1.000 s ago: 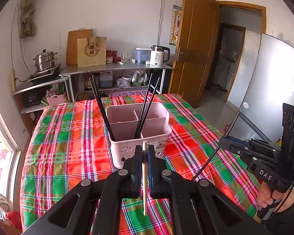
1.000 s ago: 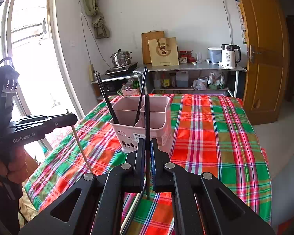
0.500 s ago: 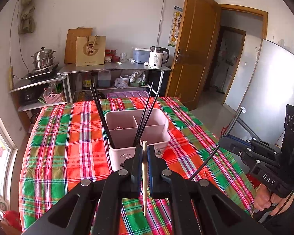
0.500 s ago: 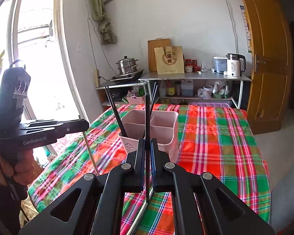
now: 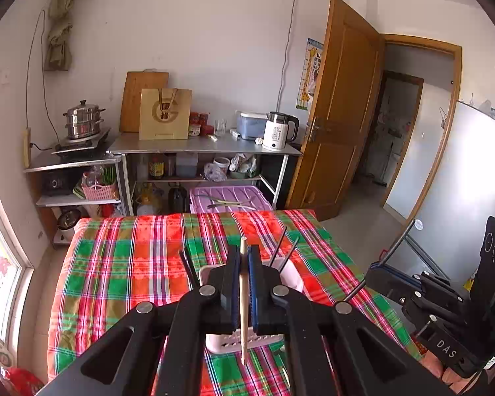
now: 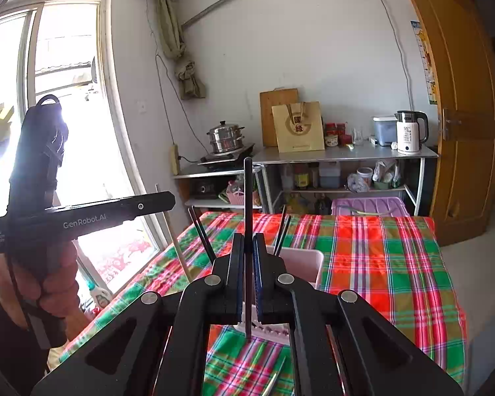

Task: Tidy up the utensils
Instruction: 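Lower the chopstick into the pink basket and open the left tool while the right tool releases its chopstick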

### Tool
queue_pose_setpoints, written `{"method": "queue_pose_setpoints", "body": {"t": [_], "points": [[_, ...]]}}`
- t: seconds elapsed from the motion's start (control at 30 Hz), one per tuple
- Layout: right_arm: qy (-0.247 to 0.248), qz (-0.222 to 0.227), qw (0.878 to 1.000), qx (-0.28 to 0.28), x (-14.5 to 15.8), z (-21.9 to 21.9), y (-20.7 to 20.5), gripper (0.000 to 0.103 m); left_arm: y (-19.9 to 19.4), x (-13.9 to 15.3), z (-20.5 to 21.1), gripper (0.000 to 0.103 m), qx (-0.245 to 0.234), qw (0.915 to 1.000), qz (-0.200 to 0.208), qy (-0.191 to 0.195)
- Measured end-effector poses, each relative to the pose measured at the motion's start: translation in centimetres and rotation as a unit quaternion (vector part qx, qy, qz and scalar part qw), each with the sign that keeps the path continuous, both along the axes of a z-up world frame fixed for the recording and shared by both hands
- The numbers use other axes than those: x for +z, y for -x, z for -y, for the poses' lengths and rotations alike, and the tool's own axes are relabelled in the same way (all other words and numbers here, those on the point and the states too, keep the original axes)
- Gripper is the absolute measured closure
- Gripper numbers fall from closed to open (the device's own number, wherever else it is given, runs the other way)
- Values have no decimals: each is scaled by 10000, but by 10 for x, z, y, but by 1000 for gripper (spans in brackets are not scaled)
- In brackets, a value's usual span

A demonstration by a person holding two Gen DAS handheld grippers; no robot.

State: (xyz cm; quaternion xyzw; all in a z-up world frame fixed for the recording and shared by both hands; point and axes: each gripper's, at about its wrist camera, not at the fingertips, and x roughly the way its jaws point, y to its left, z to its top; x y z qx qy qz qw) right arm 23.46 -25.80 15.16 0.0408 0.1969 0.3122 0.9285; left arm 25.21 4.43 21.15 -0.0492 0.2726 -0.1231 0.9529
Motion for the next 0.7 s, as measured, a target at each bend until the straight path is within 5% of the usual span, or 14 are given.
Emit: {"method": "queue_pose_setpoints", "body": {"t": [0.37,0.7], "points": [[-175,137,9997,-50,11,-17,-31,98,-38,9,-12,98,147,9994,242,210],[-71,-143,9999,-50,-24,-28,-52,98,-58,-31,-14,98,152,9996,141,204]]}}
